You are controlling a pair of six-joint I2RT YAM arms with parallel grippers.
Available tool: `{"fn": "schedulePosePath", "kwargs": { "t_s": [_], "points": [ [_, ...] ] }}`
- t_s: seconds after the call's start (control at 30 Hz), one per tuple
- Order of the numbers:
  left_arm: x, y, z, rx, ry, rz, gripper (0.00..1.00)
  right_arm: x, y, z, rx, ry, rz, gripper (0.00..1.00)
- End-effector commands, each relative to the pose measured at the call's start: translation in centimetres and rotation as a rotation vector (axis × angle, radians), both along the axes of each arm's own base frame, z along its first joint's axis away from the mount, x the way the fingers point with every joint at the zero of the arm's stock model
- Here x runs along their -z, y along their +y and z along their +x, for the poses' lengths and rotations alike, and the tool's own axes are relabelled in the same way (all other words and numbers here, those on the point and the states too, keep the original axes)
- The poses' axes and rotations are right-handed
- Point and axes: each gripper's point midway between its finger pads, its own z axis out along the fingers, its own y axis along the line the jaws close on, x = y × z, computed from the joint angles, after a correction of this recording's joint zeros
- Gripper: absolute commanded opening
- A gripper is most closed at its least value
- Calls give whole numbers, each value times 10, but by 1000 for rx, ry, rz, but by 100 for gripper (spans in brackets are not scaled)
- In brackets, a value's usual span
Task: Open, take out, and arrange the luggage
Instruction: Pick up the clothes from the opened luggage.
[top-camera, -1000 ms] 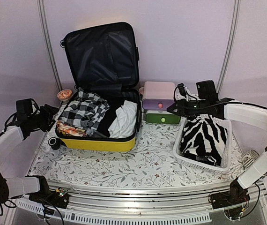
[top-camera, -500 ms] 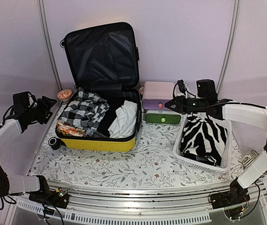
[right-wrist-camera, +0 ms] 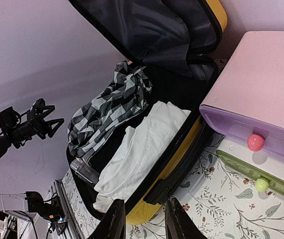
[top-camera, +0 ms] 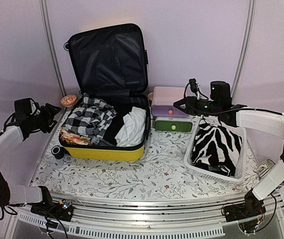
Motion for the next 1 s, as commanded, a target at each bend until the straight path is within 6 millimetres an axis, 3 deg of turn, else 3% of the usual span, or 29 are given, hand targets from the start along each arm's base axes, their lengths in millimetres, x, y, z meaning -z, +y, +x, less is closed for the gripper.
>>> {"fn": "schedulePosePath", "kwargs": {
  "t_s": [0.0, 0.3, 0.8, 0.87, 0.97],
  "points": [
    [5, -2, -1, 21, 5, -17, 74, -25, 7, -1, -34, -66, 36, 30],
    [21, -11, 4, 79, 26, -60, 74, -25, 9, -12, -50, -51, 48, 31],
    [51, -21, -12, 82, 85, -109, 73, -20, 6, -17, -49, -36, 32, 31],
    [48, -21, -11, 80, 68, -107, 65, -19, 6, -17, -51, -36, 31, 31],
    [38, -22, -5, 92, 20, -105, 42, -18, 6, -19, -54, -34, 31, 31]
  ]
}}
